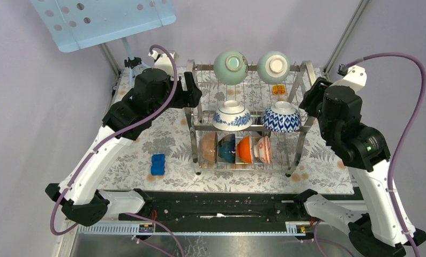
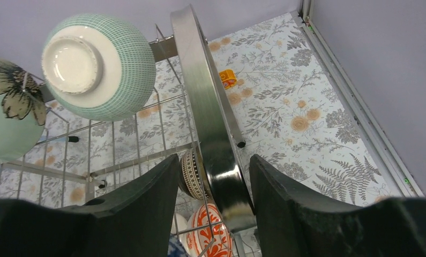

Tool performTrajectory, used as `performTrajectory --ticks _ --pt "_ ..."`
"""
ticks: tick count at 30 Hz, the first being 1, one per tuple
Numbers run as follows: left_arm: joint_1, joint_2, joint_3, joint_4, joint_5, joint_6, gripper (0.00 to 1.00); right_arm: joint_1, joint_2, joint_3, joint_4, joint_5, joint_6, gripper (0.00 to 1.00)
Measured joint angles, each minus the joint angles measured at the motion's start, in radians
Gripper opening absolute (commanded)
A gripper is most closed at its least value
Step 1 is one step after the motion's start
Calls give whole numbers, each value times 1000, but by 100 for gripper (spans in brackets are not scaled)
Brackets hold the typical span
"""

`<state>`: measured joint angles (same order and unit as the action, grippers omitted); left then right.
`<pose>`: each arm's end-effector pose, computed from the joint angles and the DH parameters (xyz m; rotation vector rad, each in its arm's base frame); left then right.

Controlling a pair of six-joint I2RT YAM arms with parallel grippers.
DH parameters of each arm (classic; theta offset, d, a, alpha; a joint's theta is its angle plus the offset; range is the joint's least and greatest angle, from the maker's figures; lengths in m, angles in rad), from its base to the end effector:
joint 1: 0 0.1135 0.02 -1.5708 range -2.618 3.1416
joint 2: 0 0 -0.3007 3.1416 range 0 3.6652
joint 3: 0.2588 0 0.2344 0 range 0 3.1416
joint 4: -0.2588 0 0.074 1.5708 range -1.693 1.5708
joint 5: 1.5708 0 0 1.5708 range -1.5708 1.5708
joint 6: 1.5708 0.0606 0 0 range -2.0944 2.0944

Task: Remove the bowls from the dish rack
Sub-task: Move the dish rack to the center of the board.

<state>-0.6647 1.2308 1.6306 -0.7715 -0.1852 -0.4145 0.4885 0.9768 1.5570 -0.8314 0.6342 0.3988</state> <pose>0.1876 -0.1328 0.4919 0.1217 1.9700 -0.5348 0.1293 0.0280 0.5066 0.3599 1.7359 0.0629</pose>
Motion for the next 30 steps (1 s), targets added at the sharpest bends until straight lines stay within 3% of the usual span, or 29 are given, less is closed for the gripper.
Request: performTrajectory --ticks 10,17,21,24,30 --pt "-39 4 0 2 -66 24 55 -16 24 -5 -4 20 -50 35" --pt "-61 15 13 5 -73 23 34 -16 28 -5 -2 9 -77 21" --pt "-63 22 19 3 -95 -5 16 -16 31 -4 2 -1 -85 1" --pt "-61 27 26 -2 -109 -5 0 -16 39 -1 6 -8 -93 0" --pt "-61 44 53 -29 -160 -2 0 -17 67 16 11 -27 -107 0"
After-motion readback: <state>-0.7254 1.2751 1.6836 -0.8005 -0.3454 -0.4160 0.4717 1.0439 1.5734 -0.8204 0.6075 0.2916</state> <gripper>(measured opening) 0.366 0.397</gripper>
